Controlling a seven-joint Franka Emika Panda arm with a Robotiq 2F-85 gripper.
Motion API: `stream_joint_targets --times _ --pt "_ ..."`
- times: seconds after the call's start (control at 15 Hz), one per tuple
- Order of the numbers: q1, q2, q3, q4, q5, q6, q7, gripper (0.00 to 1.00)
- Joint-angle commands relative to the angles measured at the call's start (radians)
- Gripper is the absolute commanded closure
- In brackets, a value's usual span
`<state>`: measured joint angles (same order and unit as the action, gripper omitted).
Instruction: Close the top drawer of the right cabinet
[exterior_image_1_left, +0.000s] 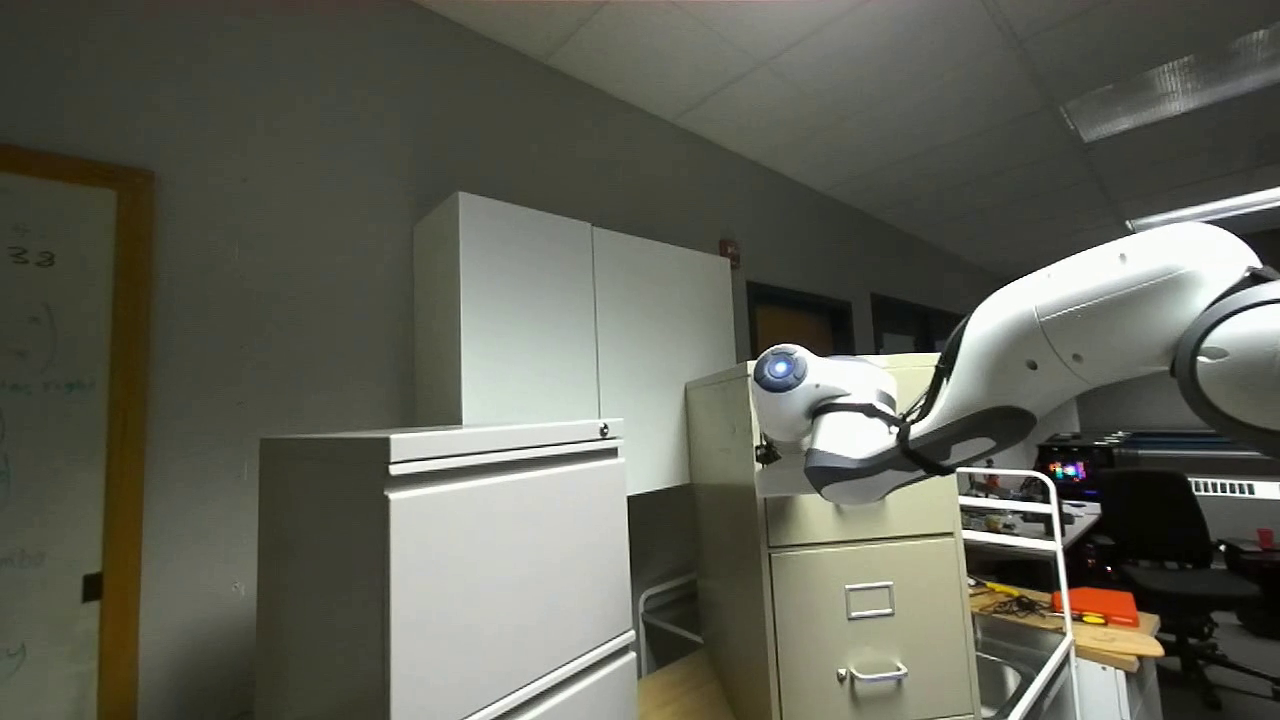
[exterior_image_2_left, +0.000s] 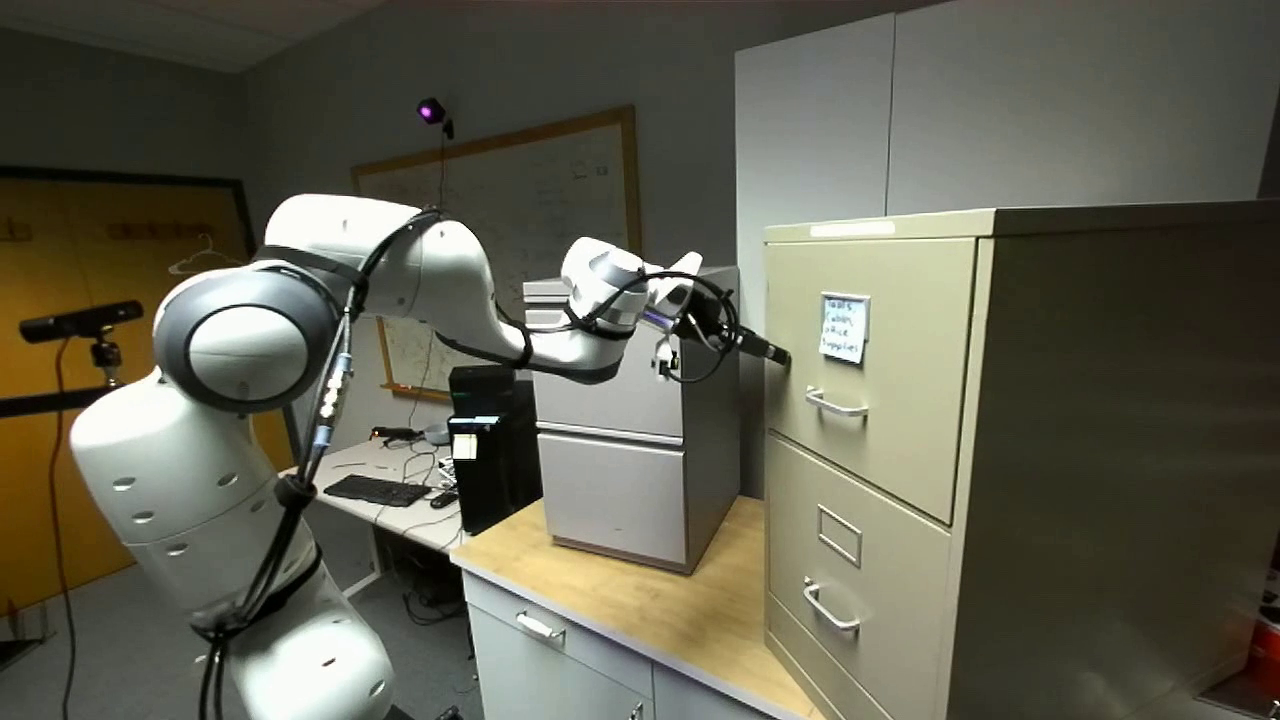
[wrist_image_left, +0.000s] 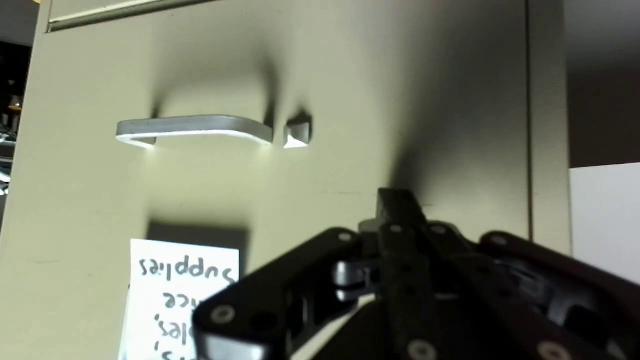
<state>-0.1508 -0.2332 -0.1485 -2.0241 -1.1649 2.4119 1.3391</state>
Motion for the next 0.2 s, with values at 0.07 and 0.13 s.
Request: stream_joint_targets --times 0.07,0.13 --pt "-0.009 0.163 -0.022 0.155 0.059 0.074 -0.074 1.0" --pt "-0.009 0.164 -0.02 0.157 0.069 0.063 -0.082 1.0"
